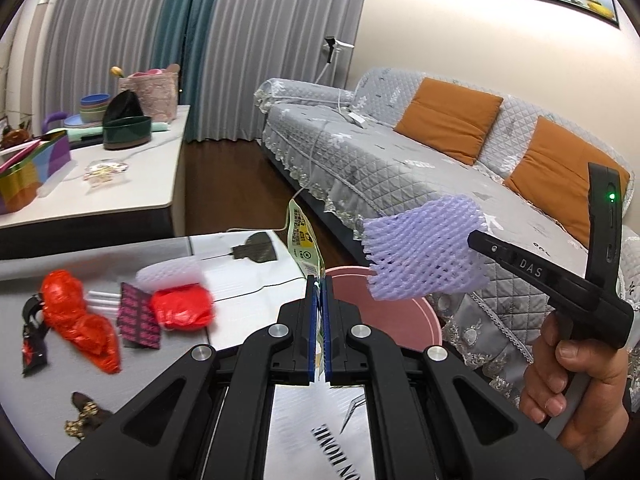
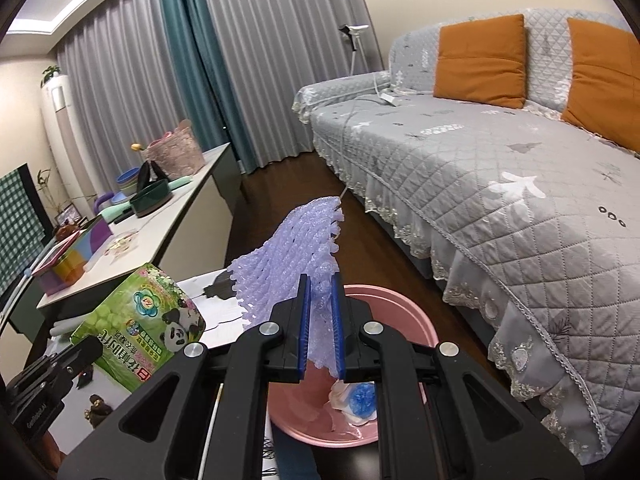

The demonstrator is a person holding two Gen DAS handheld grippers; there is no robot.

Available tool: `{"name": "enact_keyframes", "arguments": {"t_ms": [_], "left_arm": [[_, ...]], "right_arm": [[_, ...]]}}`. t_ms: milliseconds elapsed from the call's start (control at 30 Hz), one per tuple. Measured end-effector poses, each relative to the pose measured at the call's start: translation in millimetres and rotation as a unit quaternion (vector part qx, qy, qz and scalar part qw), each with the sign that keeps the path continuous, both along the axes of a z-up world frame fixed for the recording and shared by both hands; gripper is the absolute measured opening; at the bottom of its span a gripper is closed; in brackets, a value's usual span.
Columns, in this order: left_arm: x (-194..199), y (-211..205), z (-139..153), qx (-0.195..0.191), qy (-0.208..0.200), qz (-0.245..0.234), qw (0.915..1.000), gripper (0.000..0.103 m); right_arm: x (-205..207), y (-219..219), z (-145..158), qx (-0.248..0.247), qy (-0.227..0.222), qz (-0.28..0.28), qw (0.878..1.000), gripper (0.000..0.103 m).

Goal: Collect trash
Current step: 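Carry the green packet and purple foam net over the pink bin with both grippers, then open the right gripper over the bin while the left gripper releases the green packet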

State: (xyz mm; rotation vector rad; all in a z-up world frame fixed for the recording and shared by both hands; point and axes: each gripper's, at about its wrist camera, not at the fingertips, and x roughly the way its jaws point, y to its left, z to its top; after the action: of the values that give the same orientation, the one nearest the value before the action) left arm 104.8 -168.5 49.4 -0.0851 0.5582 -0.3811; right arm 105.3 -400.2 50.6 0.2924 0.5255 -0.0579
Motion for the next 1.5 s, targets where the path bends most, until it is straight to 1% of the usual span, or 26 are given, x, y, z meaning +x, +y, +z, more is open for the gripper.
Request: {"name": "enact_keyframes", "arguments": {"t_ms": [167, 567, 1133, 1167, 1233, 1267, 1300, 1367, 1500], "left_arm": [[14.0, -16.6, -5.0, 0.000, 0.006, -0.010, 0.9999, 0.002], [42.8, -43.5, -17.0, -0.003, 0.019, -0.028, 0.9994, 0.002], [75.2, -65.6, -41.0, -0.004, 0.045, -0.042, 0.9981, 0.002], [76.2, -65.7, -41.9, -0.005, 0.046, -0.043, 0.9980, 0.002], [78.6, -64.2, -44.9, -0.012, 0.052, -0.042, 0.9977, 0.003], [79.7, -62.9, -46.8, -0.014, 0.056, -0.039, 0.9976, 0.005], [80.8, -62.1, -47.9, -0.015, 0.060, -0.037, 0.9974, 0.008], [81.5, -58.9, -50.4, -0.017, 0.065, -0.033, 0.9972, 0.010], [78.0, -53.5, -52.0, -0.017, 0.068, -0.028, 0.9972, 0.010]], "right_arm": [[5.1, -11.2, -3.6, -0.003, 0.005, -0.019, 1.000, 0.011], [21.6, -31.0, -18.9, -0.015, 0.022, -0.044, 0.999, 0.011], [41.0, -37.7, -36.4, -0.017, 0.043, -0.049, 0.998, 0.011], [41.9, -37.3, -37.2, -0.018, 0.045, -0.048, 0.998, 0.014], [44.3, -36.6, -39.5, -0.019, 0.053, -0.048, 0.997, 0.016], [45.3, -36.7, -40.6, -0.018, 0.057, -0.050, 0.997, 0.025], [45.5, -37.2, -41.6, -0.018, 0.059, -0.055, 0.997, 0.038], [45.5, -38.3, -42.2, -0.018, 0.061, -0.062, 0.996, 0.053], [44.9, -38.3, -41.3, -0.020, 0.059, -0.062, 0.996, 0.053]]}}
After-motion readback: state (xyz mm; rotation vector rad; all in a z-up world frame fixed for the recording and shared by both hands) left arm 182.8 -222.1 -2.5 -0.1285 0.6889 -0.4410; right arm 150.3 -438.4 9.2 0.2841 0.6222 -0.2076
